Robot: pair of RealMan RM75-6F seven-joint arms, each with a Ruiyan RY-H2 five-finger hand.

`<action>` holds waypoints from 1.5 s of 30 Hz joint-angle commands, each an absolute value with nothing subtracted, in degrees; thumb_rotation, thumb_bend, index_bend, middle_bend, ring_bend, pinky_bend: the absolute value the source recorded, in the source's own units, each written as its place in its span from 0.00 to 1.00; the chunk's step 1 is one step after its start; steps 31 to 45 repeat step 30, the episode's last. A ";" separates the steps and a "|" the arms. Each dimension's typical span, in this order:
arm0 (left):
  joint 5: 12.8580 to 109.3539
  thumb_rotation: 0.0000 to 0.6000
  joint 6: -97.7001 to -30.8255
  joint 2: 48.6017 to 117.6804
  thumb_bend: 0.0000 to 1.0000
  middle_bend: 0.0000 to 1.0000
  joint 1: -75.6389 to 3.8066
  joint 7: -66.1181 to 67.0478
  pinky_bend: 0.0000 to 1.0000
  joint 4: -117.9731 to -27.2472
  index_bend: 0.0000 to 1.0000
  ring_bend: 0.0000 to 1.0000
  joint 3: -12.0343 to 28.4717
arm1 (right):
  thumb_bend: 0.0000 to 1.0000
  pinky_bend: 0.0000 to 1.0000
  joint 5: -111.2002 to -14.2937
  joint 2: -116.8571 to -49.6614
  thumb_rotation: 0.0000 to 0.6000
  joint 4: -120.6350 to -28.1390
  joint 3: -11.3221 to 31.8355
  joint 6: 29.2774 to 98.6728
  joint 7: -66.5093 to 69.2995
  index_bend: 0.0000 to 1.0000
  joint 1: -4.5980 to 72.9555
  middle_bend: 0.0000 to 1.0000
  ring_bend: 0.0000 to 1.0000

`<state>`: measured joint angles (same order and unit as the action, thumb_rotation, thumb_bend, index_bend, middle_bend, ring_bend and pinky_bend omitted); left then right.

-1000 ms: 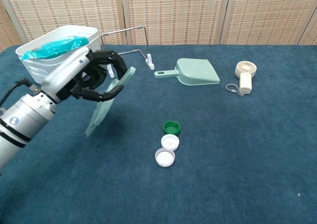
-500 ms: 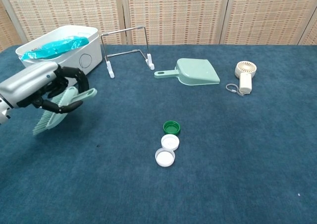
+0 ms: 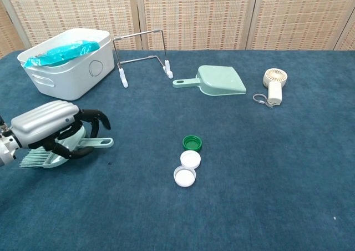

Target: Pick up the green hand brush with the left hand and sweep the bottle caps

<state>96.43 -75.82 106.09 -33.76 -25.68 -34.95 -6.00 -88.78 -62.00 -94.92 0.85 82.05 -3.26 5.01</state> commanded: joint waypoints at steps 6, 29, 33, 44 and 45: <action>93.65 1.00 -72.75 101.73 0.33 0.06 -33.85 -26.54 0.97 -43.87 0.00 0.75 -4.09 | 0.15 0.00 -88.87 -62.07 1.00 -95.16 0.75 82.08 -3.76 0.00 4.98 0.00 0.00; 88.39 1.00 -92.64 73.77 0.38 0.04 -11.83 0.35 0.12 -83.26 0.03 0.00 -6.55 | 0.15 0.00 -89.08 -63.13 0.99 -96.03 0.62 82.84 -7.43 0.00 4.65 0.00 0.00; 88.43 1.00 -92.26 73.73 0.38 0.04 -11.78 0.47 0.12 -83.22 0.03 0.00 -6.47 | 0.15 0.00 -89.18 -63.07 0.99 -96.17 0.58 83.02 -7.55 0.00 4.56 0.00 0.00; 88.43 1.00 -92.26 73.73 0.38 0.04 -11.78 0.47 0.12 -83.22 0.03 0.00 -6.47 | 0.15 0.00 -89.18 -63.07 0.99 -96.17 0.58 83.02 -7.55 0.00 4.56 0.00 0.00; 88.43 1.00 -92.26 73.73 0.38 0.04 -11.78 0.47 0.12 -83.22 0.03 0.00 -6.47 | 0.15 0.00 -89.18 -63.07 0.99 -96.17 0.58 83.02 -7.55 0.00 4.56 0.00 0.00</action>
